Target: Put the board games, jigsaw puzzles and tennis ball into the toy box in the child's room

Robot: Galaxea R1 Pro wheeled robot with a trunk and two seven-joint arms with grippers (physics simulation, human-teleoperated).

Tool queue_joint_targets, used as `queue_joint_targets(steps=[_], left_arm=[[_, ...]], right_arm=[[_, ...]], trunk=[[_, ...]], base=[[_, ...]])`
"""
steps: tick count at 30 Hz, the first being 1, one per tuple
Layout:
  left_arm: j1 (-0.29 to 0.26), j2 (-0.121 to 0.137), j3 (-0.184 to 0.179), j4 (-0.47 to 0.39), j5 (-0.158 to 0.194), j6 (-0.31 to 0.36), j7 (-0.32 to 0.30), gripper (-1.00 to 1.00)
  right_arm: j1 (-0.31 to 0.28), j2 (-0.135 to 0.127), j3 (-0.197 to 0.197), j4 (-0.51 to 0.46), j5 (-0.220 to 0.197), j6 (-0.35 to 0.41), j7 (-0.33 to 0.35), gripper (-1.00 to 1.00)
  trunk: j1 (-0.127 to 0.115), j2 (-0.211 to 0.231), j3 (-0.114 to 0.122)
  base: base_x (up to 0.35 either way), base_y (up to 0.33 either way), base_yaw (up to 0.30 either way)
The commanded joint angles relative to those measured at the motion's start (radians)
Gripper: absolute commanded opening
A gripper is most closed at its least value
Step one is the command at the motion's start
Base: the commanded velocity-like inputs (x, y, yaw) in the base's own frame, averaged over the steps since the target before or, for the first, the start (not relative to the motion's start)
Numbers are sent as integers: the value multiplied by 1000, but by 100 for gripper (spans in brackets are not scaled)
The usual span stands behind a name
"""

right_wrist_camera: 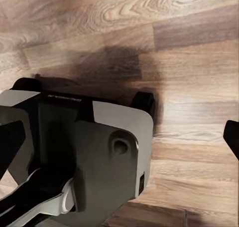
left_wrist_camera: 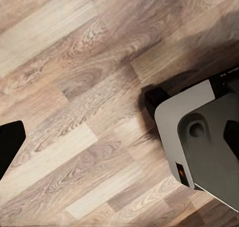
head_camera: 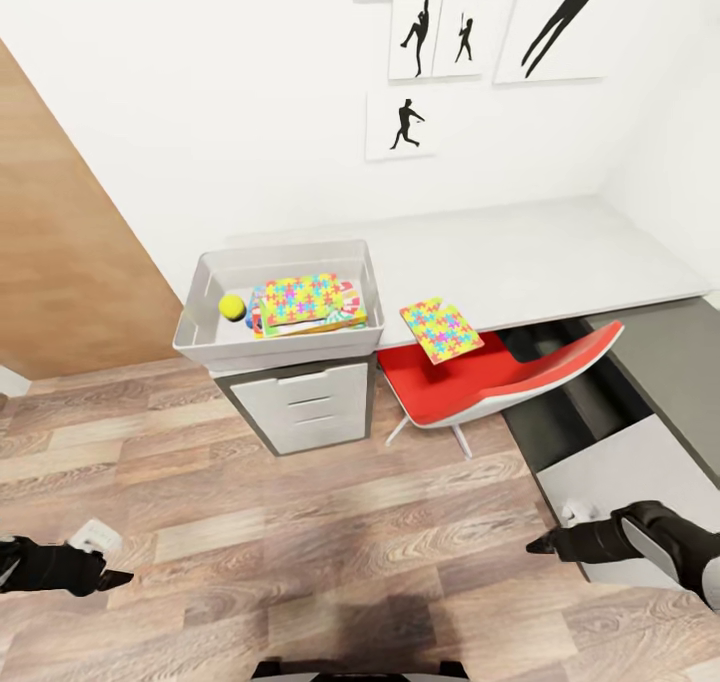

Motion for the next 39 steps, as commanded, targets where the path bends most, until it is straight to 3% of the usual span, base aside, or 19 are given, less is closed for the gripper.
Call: queue_joint_targets(steps=[1,4,5,13,14,17,19,25,31,39], left_arm=[[10,-12,7,0,-8,3,24,100],[41,-48,8,2,-6,1,97,100],[63,-70,9,3,-5,-1,141,100],[123,-130,16,5,-2,-6,293,100],[130,-146,18,7,-1,-6,326,100],[138,-163,21,8,5,-7,357,100],[151,-188,35,9,26,-9,401,100],[171,-232,62,10,102,-12,485,100],[189,-267,71,8,170,-13,560,100],[199,-286,83,2,229,-15,645,100]], right_arm=[[4,13,4,5,-6,-1,-17,100],[21,53,3,17,-8,-23,-72,100],[35,77,3,21,-10,-41,-113,100],[89,160,0,28,-18,-102,-284,100],[99,183,0,29,-20,-116,-319,100],[111,206,-1,30,-23,-133,-351,100],[129,238,-2,30,-26,-166,-398,100],[158,295,-4,30,-29,-251,-477,100],[185,335,-5,31,-30,-353,-519,100],[212,353,-6,31,-30,-453,-533,100]], trunk=[[1,-2,0],[1,-2,5],[1,-2,7],[1,-2,20],[1,-2,22],[1,-2,27],[1,-2,30],[1,-2,40],[1,-2,50],[1,-2,63]], base=[[0,0,0],[0,0,0],[0,0,0],[0,0,0],[0,0,0],[0,0,0],[0,0,0],[0,0,0],[0,0,0],[0,0,19]])
